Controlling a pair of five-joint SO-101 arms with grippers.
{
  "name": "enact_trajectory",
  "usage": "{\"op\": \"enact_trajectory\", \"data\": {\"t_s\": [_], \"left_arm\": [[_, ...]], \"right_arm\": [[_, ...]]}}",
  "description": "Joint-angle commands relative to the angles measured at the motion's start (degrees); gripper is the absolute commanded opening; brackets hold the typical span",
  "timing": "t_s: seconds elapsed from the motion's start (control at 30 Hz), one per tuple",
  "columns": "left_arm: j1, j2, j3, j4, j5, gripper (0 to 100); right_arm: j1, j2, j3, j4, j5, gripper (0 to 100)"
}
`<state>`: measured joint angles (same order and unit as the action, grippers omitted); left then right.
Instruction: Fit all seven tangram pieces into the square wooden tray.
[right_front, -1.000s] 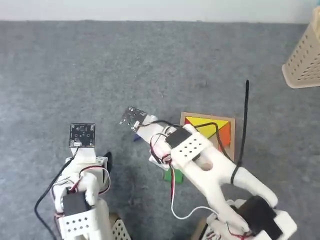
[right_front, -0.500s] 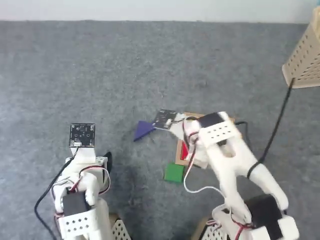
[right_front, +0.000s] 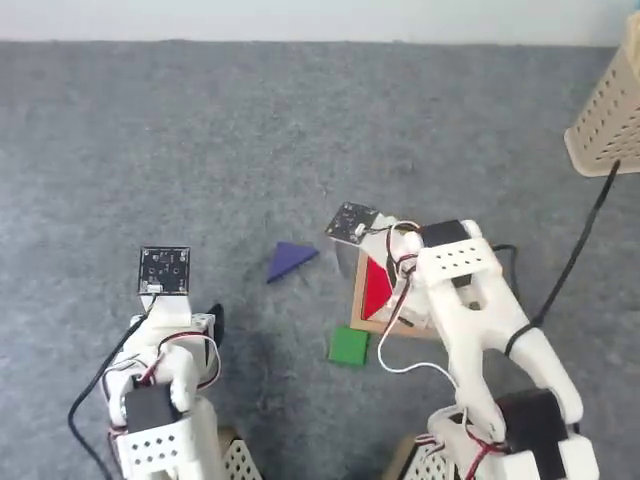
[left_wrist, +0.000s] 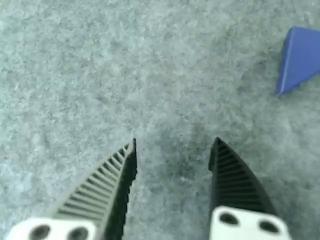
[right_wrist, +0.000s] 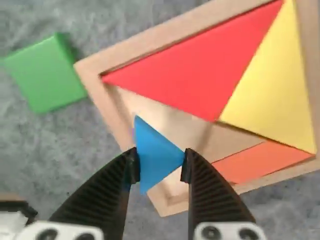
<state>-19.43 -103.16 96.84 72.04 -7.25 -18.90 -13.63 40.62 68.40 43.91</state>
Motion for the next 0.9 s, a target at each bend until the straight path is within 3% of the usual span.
{"op": "enact_trajectory", "data": {"t_s": [0.0,0.27,0.67,0.87], "left_arm": [[-0.26,-0.97,-0.22,0.35,0.44,23],[-0.26,-0.97,-0.22,0.35,0.44,23],[-0.26,-0.97,-0.22,0.35,0.44,23],[-0.26,-0.97,-0.22,0.35,0.44,23]], "right_arm": [[0.75,-4.00,-0.88,-3.12,-4.84,6.9],[0.04,-3.82,-0.88,-3.91,-7.30,6.9],[-17.98,-3.56,-0.88,-14.20,-23.91,6.9],[-20.70,-0.75,-0.88,-19.56,-29.27,7.5]]}}
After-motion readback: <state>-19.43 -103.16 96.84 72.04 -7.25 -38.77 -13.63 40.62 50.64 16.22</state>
